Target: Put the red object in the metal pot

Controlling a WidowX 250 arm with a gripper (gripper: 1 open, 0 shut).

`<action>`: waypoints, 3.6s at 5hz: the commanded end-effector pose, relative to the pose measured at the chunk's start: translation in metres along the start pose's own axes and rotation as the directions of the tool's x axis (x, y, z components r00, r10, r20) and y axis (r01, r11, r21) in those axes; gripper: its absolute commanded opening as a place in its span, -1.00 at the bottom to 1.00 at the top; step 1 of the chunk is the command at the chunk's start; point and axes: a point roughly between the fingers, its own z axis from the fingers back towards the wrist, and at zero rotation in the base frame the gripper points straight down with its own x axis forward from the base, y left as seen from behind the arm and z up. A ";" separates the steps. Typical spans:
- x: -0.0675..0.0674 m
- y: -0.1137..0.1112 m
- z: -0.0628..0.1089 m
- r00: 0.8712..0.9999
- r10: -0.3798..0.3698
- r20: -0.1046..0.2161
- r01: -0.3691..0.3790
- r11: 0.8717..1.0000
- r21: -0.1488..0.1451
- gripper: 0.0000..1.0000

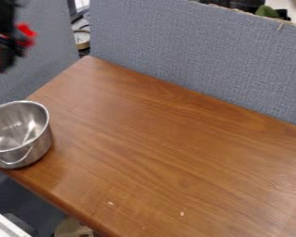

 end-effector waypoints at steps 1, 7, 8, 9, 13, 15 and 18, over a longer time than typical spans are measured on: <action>0.013 -0.037 0.010 0.985 -0.151 0.080 0.153 0.988 -0.019 -1.00; -0.050 0.002 -0.054 0.988 -0.081 -0.128 0.053 0.977 -0.206 -1.00; -0.054 -0.018 -0.036 0.992 -0.039 -0.123 0.017 0.985 -0.173 -1.00; -0.055 -0.032 -0.057 0.985 -0.147 -0.090 0.129 0.975 -0.182 1.00; -0.031 0.022 -0.130 0.840 -0.539 0.057 0.541 0.825 -0.164 1.00; -0.032 -0.036 -0.138 0.846 -0.531 0.058 0.531 0.826 -0.189 1.00; -0.043 -0.065 -0.135 0.768 -0.630 0.111 0.640 0.754 -0.147 1.00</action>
